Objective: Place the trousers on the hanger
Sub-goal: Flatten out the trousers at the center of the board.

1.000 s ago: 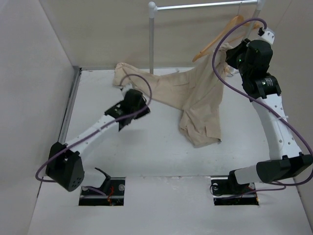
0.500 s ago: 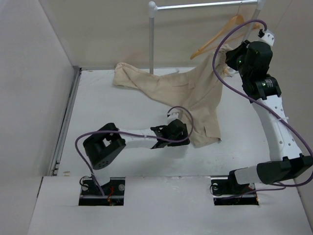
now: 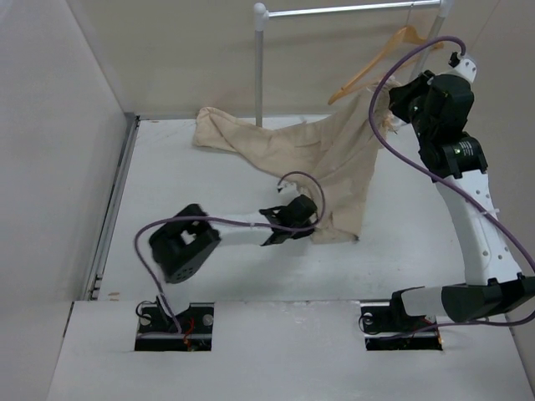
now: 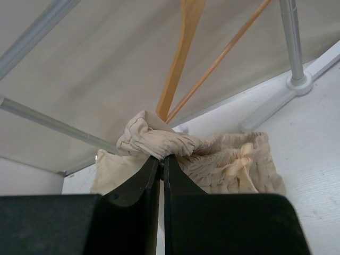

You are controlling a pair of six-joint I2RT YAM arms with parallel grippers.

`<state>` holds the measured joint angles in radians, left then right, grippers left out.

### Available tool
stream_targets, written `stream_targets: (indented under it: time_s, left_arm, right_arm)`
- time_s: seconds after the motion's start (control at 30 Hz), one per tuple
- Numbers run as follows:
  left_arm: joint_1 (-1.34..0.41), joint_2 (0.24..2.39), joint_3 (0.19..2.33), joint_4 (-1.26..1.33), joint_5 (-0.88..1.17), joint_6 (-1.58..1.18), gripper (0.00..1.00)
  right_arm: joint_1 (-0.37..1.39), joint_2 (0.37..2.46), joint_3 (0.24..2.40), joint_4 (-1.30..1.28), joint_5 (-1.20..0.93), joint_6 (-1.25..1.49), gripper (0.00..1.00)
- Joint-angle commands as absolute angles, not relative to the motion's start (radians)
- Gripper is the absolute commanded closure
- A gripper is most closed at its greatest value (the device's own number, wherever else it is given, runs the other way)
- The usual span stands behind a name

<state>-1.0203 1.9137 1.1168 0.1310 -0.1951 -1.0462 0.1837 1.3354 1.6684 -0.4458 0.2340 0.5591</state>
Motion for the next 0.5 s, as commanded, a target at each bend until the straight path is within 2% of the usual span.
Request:
stream_targets:
  time_s: [0.0, 0.1, 0.2, 0.33, 0.4, 0.47]
  left_arm:
    - [-0.938, 1.511, 0.997, -0.091, -0.405, -1.020, 1.00]
    - [-0.880, 1.185, 1.046, -0.398, -0.503, -0.959, 0.99]
    - [-0.838, 1.051, 1.303, -0.718, -0.526, -0.879, 0.95]
    - [-0.872, 1.175, 1.682, -1.010, -0.534, -0.772, 0.87]
    - [-0.903, 1.264, 1.723, -1.039, -0.531, -0.756, 0.77]
    - [-0.912, 1.310, 1.669, -0.999, -0.519, -0.773, 0.66]
  right_arm:
    - [0.173, 1.289, 1.663, -0.403, 0.219, 0.587, 0.99]
    - [0.173, 1.275, 1.641, -0.393, 0.199, 0.603, 0.99]
    - [0.174, 1.269, 1.611, -0.385, 0.196, 0.609, 0.99]
    - [0.147, 1.259, 1.481, -0.376, 0.193, 0.663, 0.99]
    - [0.127, 1.267, 1.419, -0.373, 0.187, 0.681, 0.99]
    - [0.098, 1.278, 1.367, -0.365, 0.183, 0.686, 1.00]
